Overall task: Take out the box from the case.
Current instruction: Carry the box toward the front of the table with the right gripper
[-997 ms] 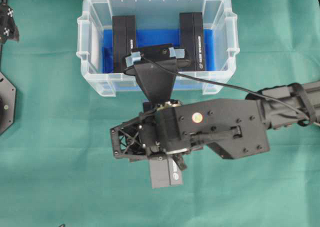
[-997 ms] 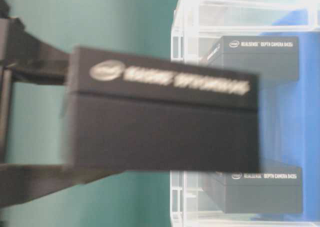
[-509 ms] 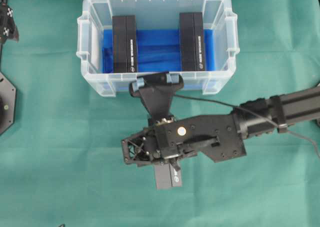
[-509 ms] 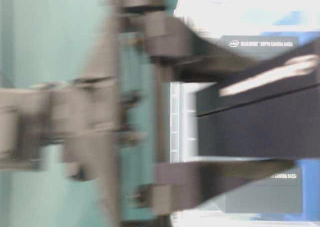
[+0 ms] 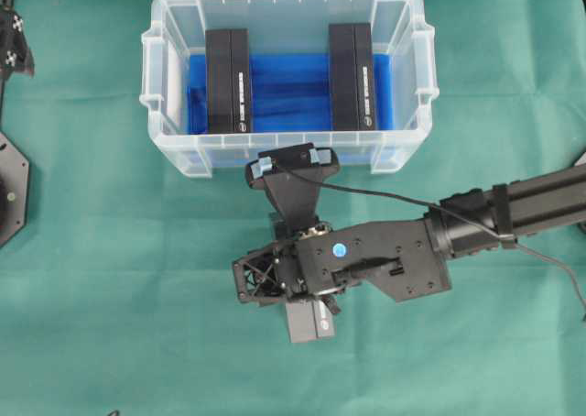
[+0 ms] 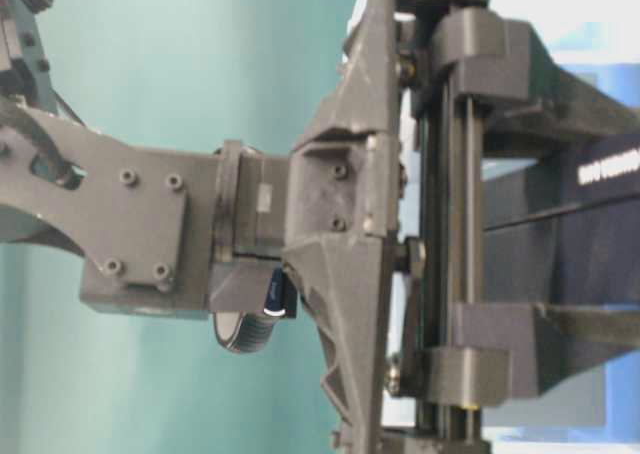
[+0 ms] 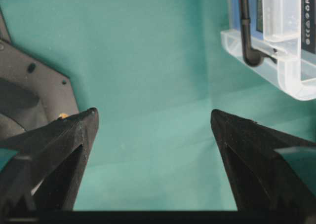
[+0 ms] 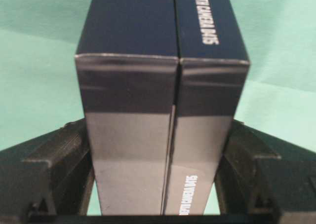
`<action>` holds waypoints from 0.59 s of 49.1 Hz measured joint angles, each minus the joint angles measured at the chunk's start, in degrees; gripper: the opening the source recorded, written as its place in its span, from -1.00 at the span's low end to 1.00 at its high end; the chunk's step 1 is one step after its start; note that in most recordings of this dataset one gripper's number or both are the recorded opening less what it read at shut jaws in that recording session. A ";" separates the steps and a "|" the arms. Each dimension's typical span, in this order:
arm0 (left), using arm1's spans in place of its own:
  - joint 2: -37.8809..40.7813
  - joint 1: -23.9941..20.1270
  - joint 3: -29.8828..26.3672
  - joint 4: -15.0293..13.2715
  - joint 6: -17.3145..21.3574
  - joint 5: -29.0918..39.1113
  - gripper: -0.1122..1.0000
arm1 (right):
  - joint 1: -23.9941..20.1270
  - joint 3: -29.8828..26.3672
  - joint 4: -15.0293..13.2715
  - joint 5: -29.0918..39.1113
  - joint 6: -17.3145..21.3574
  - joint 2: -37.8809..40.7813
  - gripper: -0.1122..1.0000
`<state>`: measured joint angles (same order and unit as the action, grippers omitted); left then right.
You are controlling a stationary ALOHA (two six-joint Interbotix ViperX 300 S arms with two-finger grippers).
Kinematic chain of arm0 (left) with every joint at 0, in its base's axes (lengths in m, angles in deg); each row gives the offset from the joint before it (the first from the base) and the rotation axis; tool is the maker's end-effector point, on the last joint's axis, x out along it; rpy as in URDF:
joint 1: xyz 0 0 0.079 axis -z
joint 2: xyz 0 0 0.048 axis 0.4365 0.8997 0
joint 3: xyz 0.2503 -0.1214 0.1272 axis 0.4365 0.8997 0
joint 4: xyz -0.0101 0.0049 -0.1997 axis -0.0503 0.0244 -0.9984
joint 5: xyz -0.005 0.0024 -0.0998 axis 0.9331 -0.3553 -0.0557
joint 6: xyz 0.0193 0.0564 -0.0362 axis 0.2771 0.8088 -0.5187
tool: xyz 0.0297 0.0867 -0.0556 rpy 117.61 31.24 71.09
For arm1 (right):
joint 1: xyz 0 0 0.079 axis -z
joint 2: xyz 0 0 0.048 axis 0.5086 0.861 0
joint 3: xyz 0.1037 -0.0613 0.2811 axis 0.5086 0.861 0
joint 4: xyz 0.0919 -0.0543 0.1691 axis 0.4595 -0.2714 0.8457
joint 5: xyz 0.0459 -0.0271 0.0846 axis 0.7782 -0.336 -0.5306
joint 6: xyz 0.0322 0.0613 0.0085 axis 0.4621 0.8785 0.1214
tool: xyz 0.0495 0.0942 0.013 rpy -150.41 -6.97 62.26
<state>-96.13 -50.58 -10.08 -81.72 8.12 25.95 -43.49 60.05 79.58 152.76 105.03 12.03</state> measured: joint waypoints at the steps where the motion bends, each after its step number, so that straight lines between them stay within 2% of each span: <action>1: 0.00 0.00 0.00 0.09 0.09 -0.09 0.91 | 0.09 0.00 0.00 0.00 0.09 0.09 0.40; 5: 0.00 -0.09 0.00 0.18 0.35 -0.18 0.91 | 0.09 0.00 0.00 0.00 0.09 0.09 0.43; 9: 0.00 0.00 0.00 0.18 0.44 -0.18 0.91 | 0.09 -0.09 0.00 0.35 0.35 0.00 0.76; 13: 0.00 0.00 0.00 0.18 0.53 -0.18 0.91 | 0.09 -0.09 -0.09 0.26 1.05 0.00 0.92; 29: 0.00 0.00 0.00 0.26 0.70 -0.26 0.91 | 0.09 -0.09 -0.53 0.44 1.93 0.09 0.91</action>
<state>-96.13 -50.58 -10.08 -81.46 8.82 25.69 -43.40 59.96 79.05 153.20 106.96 12.11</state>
